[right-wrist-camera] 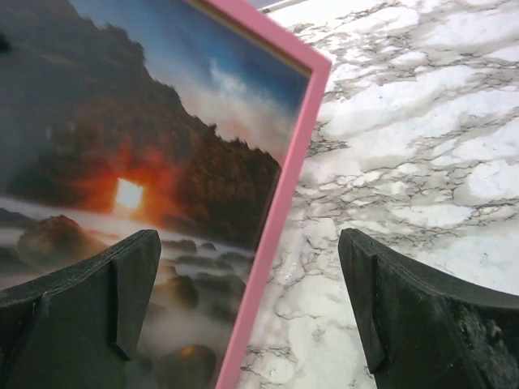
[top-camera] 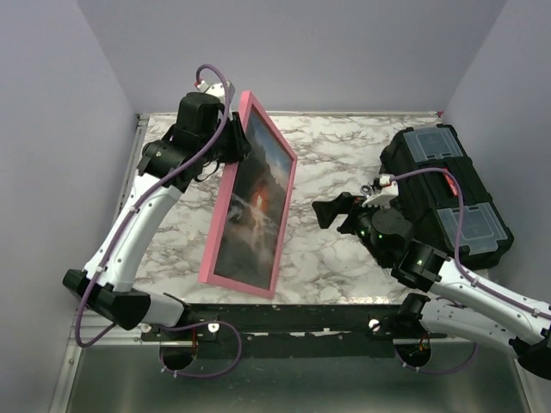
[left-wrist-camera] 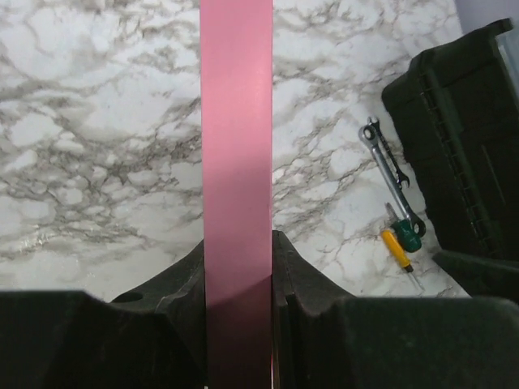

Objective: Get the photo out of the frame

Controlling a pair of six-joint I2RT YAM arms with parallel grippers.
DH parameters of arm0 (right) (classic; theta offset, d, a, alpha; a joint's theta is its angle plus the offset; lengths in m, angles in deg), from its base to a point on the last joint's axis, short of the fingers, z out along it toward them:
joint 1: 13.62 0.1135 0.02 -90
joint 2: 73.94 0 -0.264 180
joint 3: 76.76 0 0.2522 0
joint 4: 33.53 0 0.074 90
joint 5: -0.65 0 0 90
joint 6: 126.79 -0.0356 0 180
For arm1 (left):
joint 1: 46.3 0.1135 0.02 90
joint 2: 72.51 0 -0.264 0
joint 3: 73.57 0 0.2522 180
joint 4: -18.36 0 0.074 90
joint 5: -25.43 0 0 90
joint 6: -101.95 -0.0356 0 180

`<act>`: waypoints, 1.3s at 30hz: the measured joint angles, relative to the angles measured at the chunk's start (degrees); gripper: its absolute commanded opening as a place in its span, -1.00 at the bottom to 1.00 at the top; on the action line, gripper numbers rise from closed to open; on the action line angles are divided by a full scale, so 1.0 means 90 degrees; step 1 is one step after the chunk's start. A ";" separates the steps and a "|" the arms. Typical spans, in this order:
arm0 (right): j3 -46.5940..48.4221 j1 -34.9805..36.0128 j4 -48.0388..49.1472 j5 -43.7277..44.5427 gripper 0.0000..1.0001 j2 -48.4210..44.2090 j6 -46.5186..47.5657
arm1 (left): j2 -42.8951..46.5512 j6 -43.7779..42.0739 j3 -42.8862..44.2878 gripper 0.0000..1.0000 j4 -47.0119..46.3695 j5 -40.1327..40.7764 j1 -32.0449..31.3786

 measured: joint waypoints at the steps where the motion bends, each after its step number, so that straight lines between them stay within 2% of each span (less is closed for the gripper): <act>1: 0.0000 0.0000 -0.0041 0.0024 1.00 0.0000 0.0015 | -0.0029 0.0063 -0.0202 -1.00 -0.0085 -0.0216 0.0228; 6: 0.0002 0.0000 -0.0170 0.0136 1.00 0.0019 0.0102 | -0.0833 0.0333 -0.0838 -1.00 -0.0272 -0.1333 0.1277; 13: 0.0002 0.0000 -0.0204 0.0209 1.00 0.0061 0.0214 | -0.0918 0.0821 -0.2147 -1.00 -0.1894 -0.2805 0.2297; 17: 0.0002 0.0000 -0.0204 0.0250 1.00 0.0073 0.0243 | -0.1180 0.1175 -0.2620 -1.00 -0.2737 -0.3174 0.2399; 28: 0.0002 0.0000 -0.0408 0.0440 1.00 -0.0100 0.0333 | -0.2246 0.2130 -0.3002 -1.00 -0.4605 -0.3934 0.2535; 39: 0.0102 0.0000 -0.0760 0.0546 1.00 -0.0138 0.0352 | -0.3359 0.3526 -0.3089 -1.00 -0.6501 -0.3959 0.2560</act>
